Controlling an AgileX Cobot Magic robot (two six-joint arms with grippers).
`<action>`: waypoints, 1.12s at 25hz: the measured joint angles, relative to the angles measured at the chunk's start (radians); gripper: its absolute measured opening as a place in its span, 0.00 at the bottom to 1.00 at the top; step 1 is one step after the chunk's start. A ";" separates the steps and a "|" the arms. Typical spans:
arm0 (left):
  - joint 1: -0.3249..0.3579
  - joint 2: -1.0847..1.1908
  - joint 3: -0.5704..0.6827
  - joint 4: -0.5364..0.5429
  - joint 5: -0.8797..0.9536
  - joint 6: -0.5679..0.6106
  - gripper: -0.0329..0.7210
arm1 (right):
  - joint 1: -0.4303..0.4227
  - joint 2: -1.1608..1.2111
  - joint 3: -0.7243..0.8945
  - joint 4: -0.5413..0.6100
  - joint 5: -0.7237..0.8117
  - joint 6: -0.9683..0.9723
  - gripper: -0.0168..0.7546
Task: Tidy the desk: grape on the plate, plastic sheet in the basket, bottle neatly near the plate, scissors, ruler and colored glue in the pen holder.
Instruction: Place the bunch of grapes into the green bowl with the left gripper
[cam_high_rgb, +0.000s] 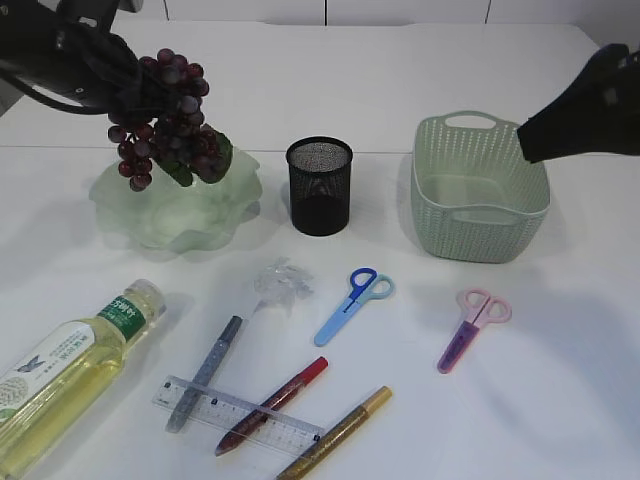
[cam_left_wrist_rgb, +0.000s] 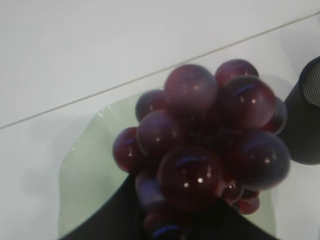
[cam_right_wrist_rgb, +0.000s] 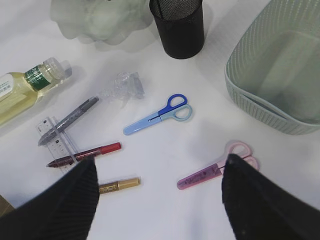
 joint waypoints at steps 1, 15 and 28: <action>0.005 0.012 0.000 -0.004 -0.011 0.000 0.19 | 0.000 0.000 0.000 0.000 0.000 0.000 0.79; 0.023 0.134 -0.002 -0.036 -0.132 0.000 0.19 | 0.000 0.000 0.000 0.000 -0.008 0.000 0.78; 0.023 0.144 -0.002 -0.070 -0.145 0.000 0.41 | 0.000 0.000 0.000 -0.026 -0.023 0.000 0.78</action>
